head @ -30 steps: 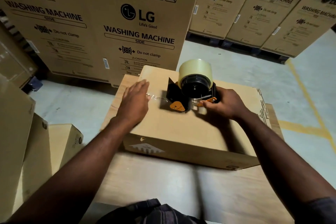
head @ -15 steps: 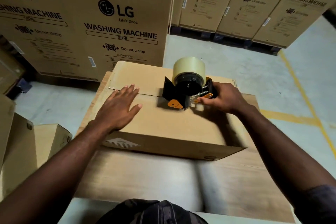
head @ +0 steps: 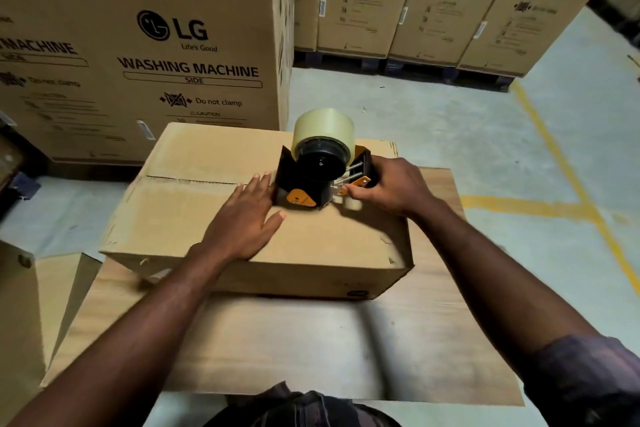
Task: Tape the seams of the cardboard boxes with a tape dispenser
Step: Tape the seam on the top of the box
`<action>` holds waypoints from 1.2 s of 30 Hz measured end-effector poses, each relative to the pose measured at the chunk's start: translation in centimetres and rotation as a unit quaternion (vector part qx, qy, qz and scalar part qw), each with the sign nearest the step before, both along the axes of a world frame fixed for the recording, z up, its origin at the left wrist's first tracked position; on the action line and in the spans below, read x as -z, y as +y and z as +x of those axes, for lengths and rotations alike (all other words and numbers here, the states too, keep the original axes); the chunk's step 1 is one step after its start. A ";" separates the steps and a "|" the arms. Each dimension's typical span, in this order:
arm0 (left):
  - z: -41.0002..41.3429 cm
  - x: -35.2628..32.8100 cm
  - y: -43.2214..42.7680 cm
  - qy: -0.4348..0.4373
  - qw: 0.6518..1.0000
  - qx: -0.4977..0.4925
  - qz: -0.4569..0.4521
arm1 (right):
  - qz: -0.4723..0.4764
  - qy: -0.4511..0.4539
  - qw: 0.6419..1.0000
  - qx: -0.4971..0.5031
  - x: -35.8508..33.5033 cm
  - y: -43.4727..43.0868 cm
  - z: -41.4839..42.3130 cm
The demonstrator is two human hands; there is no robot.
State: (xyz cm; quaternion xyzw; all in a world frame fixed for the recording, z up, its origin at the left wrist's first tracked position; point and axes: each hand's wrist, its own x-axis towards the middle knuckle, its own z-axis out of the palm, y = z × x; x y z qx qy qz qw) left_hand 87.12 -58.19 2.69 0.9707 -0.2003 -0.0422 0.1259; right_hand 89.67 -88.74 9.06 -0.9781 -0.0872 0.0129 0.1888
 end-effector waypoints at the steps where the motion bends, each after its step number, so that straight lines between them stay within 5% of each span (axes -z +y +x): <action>1: 0.1 0.1 0.2 -0.003 1.000 -0.002 -0.003 | -0.005 -0.004 1.000 -0.002 0.0 -0.1 0.0; 13: -1.3 -0.3 -4.4 0.018 0.990 -0.134 -0.040 | 0.136 0.027 0.990 0.031 1.8 -11.1 -3.3; 20: -2.5 -0.5 -14.2 0.011 0.999 0.018 -0.043 | 0.211 0.039 0.976 0.049 3.7 -11.5 -3.6; 36: -2.6 0.3 -15.1 -0.002 0.997 -0.068 -0.037 | 0.225 0.007 0.971 0.079 2.6 -17.2 -5.8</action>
